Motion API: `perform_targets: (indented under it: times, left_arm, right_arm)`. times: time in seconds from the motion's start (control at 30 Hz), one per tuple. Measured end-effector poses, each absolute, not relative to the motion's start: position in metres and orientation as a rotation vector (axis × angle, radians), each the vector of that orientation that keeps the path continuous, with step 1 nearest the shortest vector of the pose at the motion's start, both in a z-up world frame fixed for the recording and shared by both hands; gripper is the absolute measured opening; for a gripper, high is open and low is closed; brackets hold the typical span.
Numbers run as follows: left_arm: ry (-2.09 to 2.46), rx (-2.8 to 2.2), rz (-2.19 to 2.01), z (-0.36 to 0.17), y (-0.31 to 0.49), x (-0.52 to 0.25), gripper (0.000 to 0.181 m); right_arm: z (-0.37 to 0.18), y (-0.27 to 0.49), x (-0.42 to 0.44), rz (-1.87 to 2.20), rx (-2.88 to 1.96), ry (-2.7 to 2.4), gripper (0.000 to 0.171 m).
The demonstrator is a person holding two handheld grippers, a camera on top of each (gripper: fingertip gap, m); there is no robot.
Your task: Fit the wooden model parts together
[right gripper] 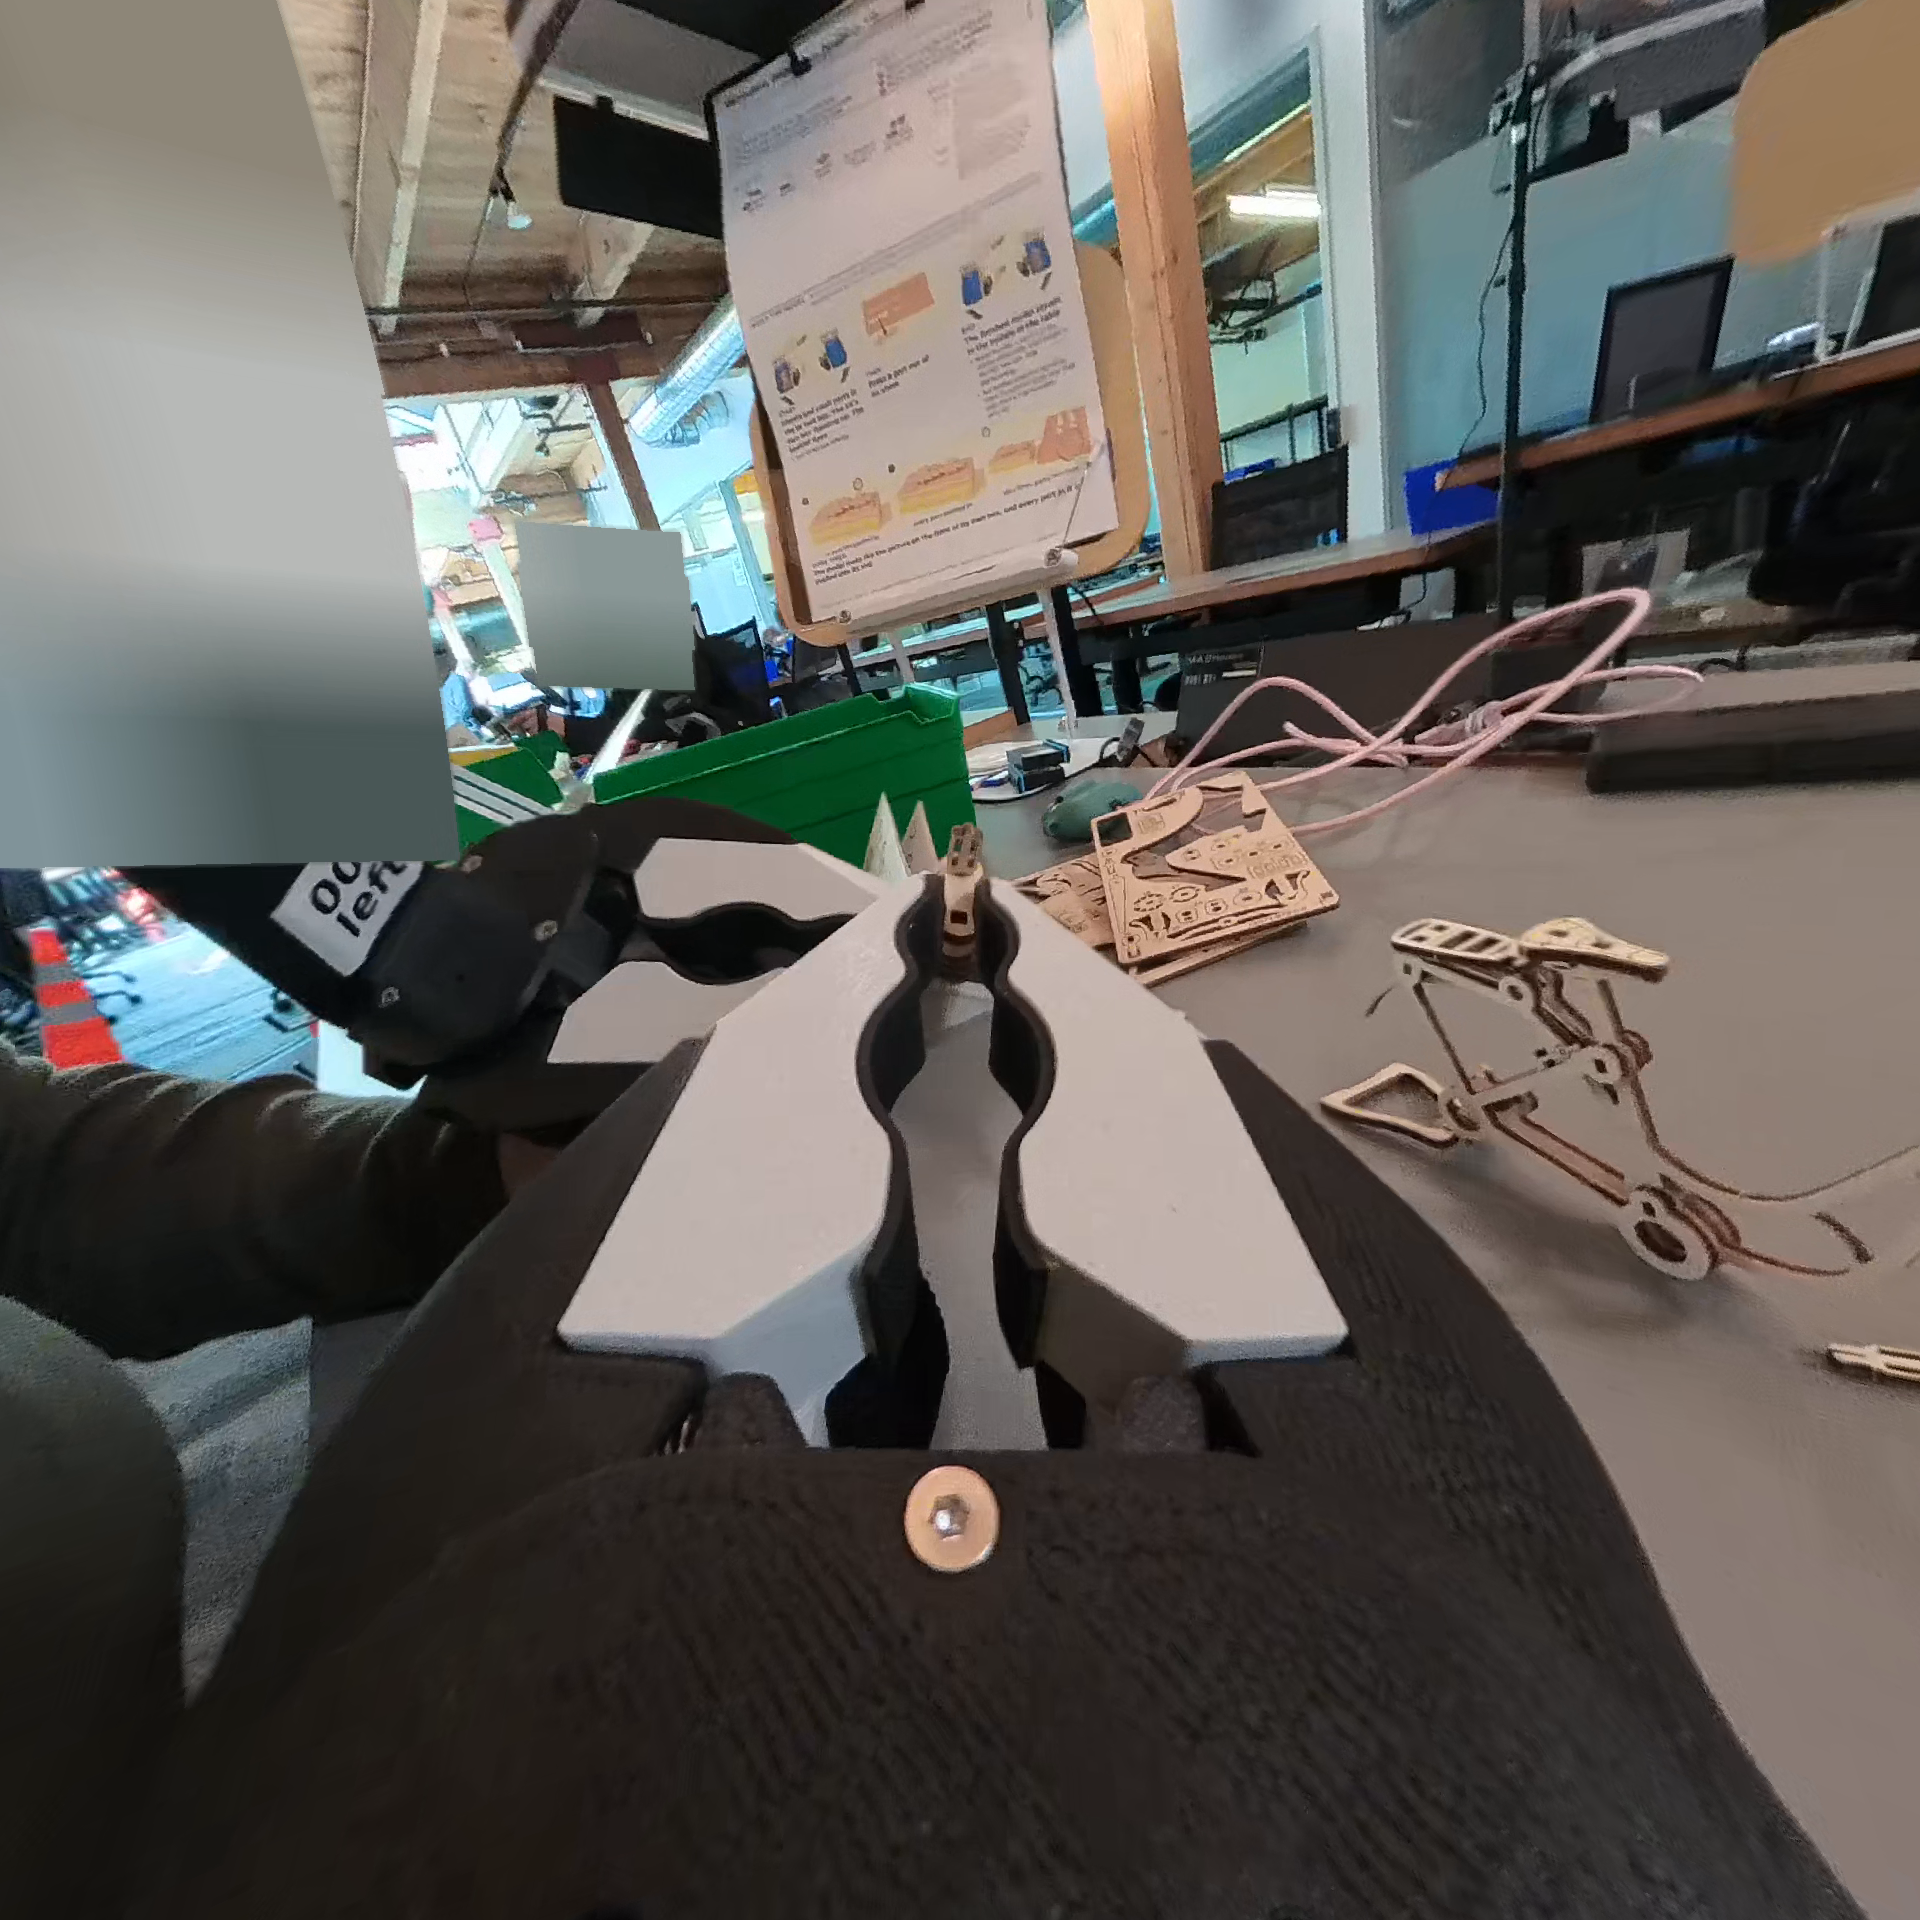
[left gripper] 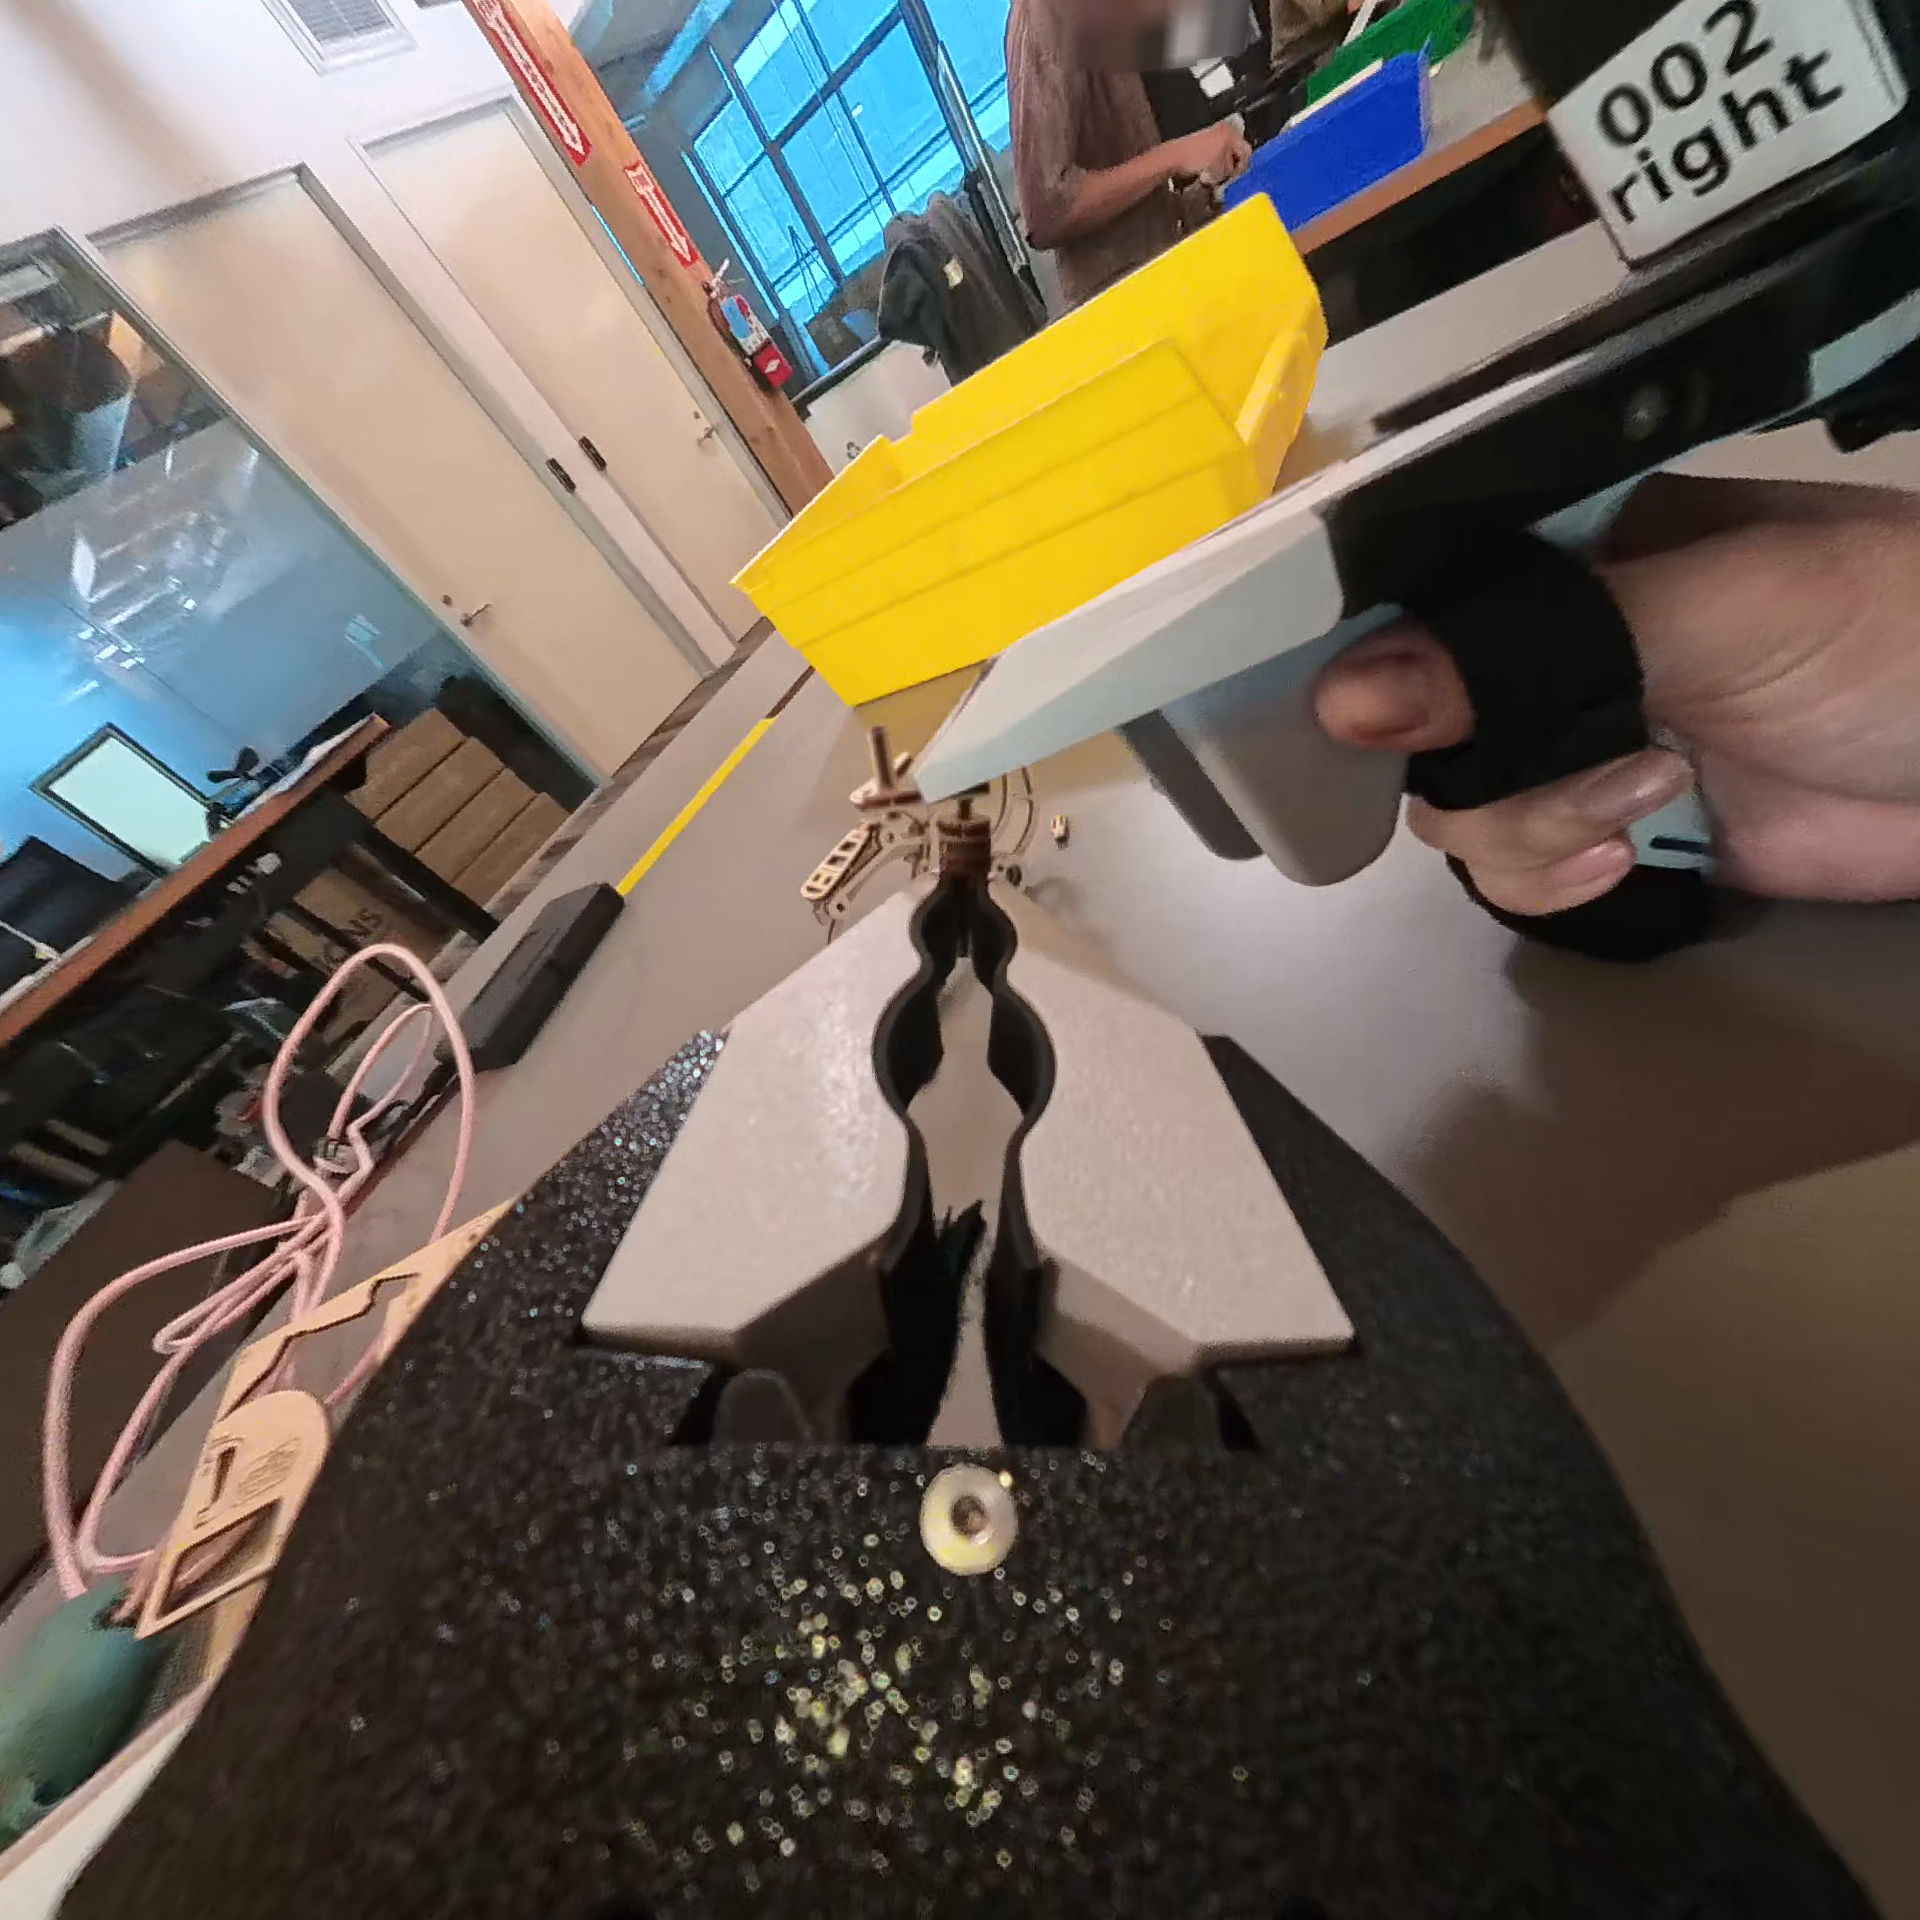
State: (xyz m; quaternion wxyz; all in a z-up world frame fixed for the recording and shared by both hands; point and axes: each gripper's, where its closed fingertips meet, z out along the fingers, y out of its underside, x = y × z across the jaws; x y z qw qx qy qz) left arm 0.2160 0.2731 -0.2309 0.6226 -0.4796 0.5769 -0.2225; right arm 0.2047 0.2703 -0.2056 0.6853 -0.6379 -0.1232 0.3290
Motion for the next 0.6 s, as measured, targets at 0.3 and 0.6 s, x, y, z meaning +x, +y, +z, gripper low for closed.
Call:
perform_targets:
  times: [0.3, 0.6]
  left_arm:
    - [1.306, -1.133, -0.595, -0.23, 0.27, 0.219, 0.0]
    - [1.276, -1.017, -0.773, -0.219, 0.26, 0.217, 0.0]
  right_arm:
    - [-0.204, 0.271, 0.208, 0.716, -1.42, -0.259, 0.004]
    - [-0.193, 0.262, 0.201, 0.423, -1.346, -0.409, 0.004]
